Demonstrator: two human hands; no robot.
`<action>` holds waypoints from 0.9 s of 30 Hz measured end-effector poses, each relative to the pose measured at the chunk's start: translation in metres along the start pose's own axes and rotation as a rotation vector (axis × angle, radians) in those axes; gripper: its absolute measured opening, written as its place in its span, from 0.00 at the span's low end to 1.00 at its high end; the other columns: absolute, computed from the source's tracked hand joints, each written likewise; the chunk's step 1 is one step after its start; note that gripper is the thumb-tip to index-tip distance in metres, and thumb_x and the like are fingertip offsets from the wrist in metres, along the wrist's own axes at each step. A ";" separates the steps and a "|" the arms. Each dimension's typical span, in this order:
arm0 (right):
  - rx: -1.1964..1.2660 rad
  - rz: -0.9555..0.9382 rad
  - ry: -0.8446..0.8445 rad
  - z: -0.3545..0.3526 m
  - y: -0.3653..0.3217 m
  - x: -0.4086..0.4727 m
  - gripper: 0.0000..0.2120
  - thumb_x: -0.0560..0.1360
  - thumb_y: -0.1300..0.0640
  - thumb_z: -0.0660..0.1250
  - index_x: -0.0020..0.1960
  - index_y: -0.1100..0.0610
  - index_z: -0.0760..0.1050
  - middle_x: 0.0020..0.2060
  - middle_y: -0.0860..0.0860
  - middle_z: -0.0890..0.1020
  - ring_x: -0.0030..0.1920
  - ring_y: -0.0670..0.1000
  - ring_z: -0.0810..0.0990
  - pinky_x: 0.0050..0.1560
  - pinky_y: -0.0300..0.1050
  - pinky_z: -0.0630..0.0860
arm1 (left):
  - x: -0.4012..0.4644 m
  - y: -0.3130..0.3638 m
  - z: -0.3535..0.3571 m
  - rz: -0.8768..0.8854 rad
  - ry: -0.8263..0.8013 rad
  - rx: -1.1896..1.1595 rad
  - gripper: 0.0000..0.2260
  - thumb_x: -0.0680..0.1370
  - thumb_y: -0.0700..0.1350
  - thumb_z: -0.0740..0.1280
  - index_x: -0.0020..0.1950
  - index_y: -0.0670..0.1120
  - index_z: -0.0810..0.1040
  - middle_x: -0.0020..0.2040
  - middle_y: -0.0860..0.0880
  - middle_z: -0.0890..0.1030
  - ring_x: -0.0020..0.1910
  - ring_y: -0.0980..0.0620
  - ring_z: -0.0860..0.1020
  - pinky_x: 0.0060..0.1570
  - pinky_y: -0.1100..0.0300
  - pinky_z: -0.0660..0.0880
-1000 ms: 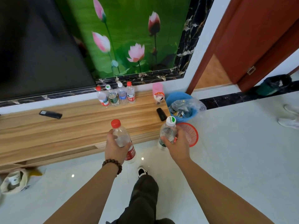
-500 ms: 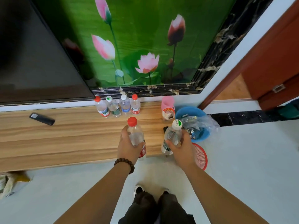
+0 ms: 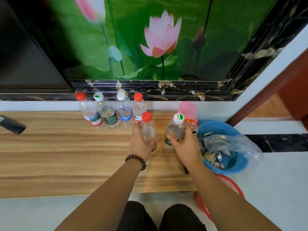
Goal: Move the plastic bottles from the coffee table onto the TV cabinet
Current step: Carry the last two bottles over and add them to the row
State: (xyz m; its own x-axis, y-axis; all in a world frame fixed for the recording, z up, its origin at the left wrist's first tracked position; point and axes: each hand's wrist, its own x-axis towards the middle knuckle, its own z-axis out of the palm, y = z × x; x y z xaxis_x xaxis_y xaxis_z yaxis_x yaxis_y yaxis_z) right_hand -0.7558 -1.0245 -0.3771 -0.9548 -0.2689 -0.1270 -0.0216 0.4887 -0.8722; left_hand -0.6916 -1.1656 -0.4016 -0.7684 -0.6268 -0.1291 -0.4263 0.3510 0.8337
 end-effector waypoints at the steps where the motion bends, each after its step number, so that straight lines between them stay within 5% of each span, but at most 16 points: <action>1: 0.008 -0.019 0.014 0.009 0.011 0.010 0.31 0.69 0.53 0.74 0.69 0.52 0.65 0.59 0.46 0.77 0.58 0.44 0.74 0.58 0.41 0.71 | 0.010 -0.008 0.009 0.023 0.019 0.002 0.32 0.70 0.45 0.75 0.67 0.46 0.62 0.61 0.46 0.75 0.57 0.44 0.77 0.47 0.57 0.73; 6: 0.051 -0.112 0.100 0.041 0.058 0.049 0.33 0.67 0.45 0.73 0.67 0.48 0.65 0.62 0.47 0.77 0.63 0.47 0.75 0.64 0.52 0.74 | 0.046 -0.040 0.041 0.161 0.100 -0.047 0.37 0.69 0.47 0.76 0.72 0.48 0.60 0.66 0.49 0.73 0.63 0.49 0.74 0.53 0.60 0.71; 9: 0.028 -0.187 0.149 0.051 0.071 0.061 0.33 0.67 0.42 0.71 0.68 0.49 0.64 0.61 0.45 0.76 0.63 0.46 0.75 0.63 0.50 0.74 | 0.053 -0.050 0.054 0.224 0.114 -0.106 0.40 0.68 0.48 0.77 0.74 0.49 0.59 0.66 0.51 0.72 0.65 0.52 0.72 0.61 0.60 0.70; 22: 0.011 -0.324 0.187 0.064 0.087 0.072 0.33 0.70 0.43 0.70 0.71 0.48 0.62 0.63 0.42 0.75 0.64 0.43 0.73 0.65 0.46 0.73 | 0.052 -0.092 0.084 0.243 0.183 -0.157 0.34 0.64 0.52 0.79 0.65 0.46 0.69 0.58 0.50 0.78 0.56 0.52 0.78 0.52 0.55 0.77; 27: -0.028 -0.334 0.177 0.054 0.093 0.060 0.38 0.70 0.44 0.70 0.74 0.51 0.57 0.70 0.48 0.71 0.70 0.47 0.68 0.68 0.50 0.70 | 0.046 -0.100 0.085 0.178 0.161 -0.176 0.46 0.59 0.57 0.79 0.70 0.44 0.64 0.65 0.49 0.74 0.64 0.52 0.73 0.62 0.51 0.73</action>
State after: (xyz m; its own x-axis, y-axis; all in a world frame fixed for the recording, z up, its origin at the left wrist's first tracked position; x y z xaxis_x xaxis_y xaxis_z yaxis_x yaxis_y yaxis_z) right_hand -0.7992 -1.0396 -0.4913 -0.9302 -0.2707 0.2478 -0.3459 0.4213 -0.8384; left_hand -0.7248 -1.1702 -0.5364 -0.7324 -0.6731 0.1028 -0.1913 0.3484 0.9176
